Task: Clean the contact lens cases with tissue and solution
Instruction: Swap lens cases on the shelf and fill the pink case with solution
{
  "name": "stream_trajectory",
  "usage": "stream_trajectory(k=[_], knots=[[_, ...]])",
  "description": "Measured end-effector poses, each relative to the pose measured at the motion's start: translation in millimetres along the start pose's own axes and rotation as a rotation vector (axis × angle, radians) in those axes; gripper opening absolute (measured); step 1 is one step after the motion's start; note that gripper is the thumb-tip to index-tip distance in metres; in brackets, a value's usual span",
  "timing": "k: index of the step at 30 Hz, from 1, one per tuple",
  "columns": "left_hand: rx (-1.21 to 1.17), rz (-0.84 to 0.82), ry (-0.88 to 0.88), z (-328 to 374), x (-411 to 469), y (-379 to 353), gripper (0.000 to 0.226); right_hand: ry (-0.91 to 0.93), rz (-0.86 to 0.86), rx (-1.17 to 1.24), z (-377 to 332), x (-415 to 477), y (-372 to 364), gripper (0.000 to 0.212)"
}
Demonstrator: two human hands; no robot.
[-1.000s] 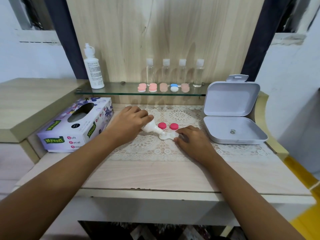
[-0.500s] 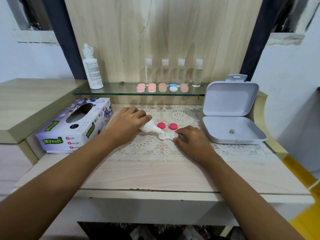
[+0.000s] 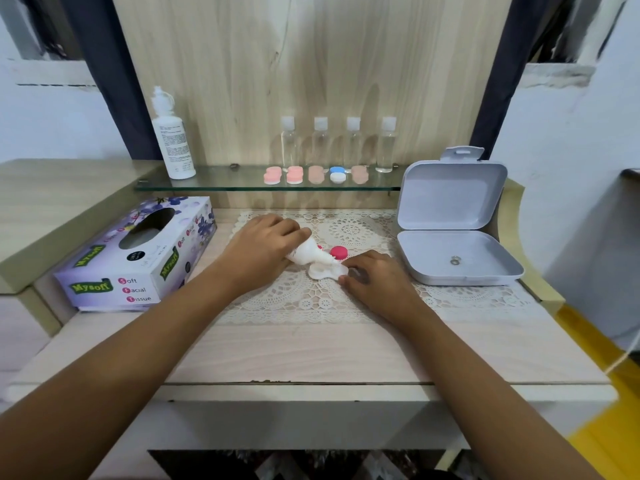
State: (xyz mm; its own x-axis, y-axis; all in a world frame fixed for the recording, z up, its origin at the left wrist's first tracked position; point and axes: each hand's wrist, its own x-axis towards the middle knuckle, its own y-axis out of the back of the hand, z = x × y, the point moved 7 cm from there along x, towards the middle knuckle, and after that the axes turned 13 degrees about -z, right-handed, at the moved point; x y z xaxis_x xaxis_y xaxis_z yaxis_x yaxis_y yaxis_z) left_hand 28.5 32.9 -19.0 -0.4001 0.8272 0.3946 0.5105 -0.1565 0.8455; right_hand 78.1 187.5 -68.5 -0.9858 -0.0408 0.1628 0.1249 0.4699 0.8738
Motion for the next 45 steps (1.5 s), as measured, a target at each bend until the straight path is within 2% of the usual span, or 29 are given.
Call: stream_trajectory(k=[26,38,45], knots=[[0.077,-0.003,-0.024,6,8,-1,0.048,0.003,0.001,0.005,0,0,0,0.026],[0.038,-0.056,0.008,5,8,-3,0.051,-0.005,-0.012,0.003,-2,-1,0,0.028],[-0.099,-0.061,0.109,-6,0,-10,0.055,-0.015,-0.007,-0.007,-2,-2,1,0.030]])
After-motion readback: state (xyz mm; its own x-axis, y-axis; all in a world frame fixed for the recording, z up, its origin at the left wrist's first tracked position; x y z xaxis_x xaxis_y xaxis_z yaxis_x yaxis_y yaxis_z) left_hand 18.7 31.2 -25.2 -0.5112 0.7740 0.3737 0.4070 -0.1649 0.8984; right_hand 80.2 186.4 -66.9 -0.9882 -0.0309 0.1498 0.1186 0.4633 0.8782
